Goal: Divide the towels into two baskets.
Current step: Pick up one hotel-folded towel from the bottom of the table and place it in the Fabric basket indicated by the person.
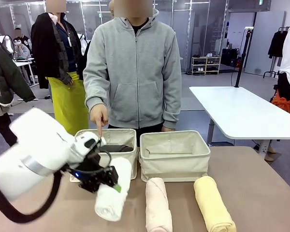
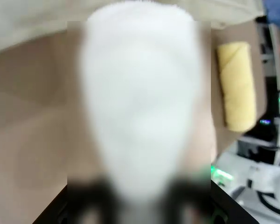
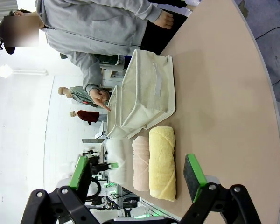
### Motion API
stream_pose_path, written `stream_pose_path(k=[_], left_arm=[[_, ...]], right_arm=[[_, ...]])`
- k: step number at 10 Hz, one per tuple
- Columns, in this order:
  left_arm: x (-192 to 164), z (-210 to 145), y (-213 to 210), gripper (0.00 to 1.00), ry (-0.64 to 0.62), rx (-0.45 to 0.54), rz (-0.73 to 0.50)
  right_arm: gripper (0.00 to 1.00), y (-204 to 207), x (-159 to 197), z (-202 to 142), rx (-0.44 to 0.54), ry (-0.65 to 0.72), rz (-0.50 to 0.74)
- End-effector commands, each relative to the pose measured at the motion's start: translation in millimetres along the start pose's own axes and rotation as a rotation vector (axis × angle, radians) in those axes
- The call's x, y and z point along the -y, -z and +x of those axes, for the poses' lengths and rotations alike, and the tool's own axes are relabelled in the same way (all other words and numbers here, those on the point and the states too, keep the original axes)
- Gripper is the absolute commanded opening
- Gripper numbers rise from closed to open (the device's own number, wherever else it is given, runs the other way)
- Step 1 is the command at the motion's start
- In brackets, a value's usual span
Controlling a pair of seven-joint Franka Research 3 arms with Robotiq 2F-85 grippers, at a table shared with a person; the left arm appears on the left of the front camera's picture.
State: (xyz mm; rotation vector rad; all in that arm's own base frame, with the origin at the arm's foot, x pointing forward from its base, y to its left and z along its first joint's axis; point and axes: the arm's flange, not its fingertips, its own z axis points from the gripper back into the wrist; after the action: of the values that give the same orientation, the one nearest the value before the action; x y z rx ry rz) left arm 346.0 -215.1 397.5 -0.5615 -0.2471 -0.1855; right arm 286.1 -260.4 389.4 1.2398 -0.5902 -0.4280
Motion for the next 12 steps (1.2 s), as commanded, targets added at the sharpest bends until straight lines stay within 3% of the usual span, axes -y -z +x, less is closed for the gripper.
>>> stream_pose_path(k=[1, 4, 6, 8, 9, 10, 11, 12], left_arm=[[-19.8, -62.2, -90.3, 0.3, 0.139, -0.028, 0.031], [-33.0, -47.7, -121.3, 0.3, 0.566, -0.143, 0.097], [-37.3, -46.7, -128.1, 0.3, 0.76, -0.14, 0.106], [-36.0, -53.7, -128.0, 0.3, 0.816, -0.058, 0.163], [-38.0, -59.8, -129.4, 0.3, 0.688, -0.016, 0.142], [-23.2, -18.6, -142.8, 0.3, 0.799, -0.141, 0.148], [-23.2, -18.6, -142.8, 0.3, 0.799, -0.141, 0.148], [-23.7, -16.1, -147.3, 0.37, 0.777, -0.097, 0.146]], right_arm=[[1.0, -1.4, -2.4, -0.8, 0.007, -0.005, 0.01], [1.0, -1.4, -2.4, -0.8, 0.007, -0.005, 0.01], [1.0, -1.4, -2.4, -0.8, 0.007, -0.005, 0.01], [1.0, -1.4, -2.4, -0.8, 0.007, -0.005, 0.01], [1.0, -1.4, -2.4, -0.8, 0.007, -0.005, 0.01], [1.0, -1.4, -2.4, -0.8, 0.007, -0.005, 0.01], [1.0, -1.4, -2.4, -0.8, 0.007, -0.005, 0.01], [1.0, -1.4, -2.4, -0.8, 0.007, -0.005, 0.01]])
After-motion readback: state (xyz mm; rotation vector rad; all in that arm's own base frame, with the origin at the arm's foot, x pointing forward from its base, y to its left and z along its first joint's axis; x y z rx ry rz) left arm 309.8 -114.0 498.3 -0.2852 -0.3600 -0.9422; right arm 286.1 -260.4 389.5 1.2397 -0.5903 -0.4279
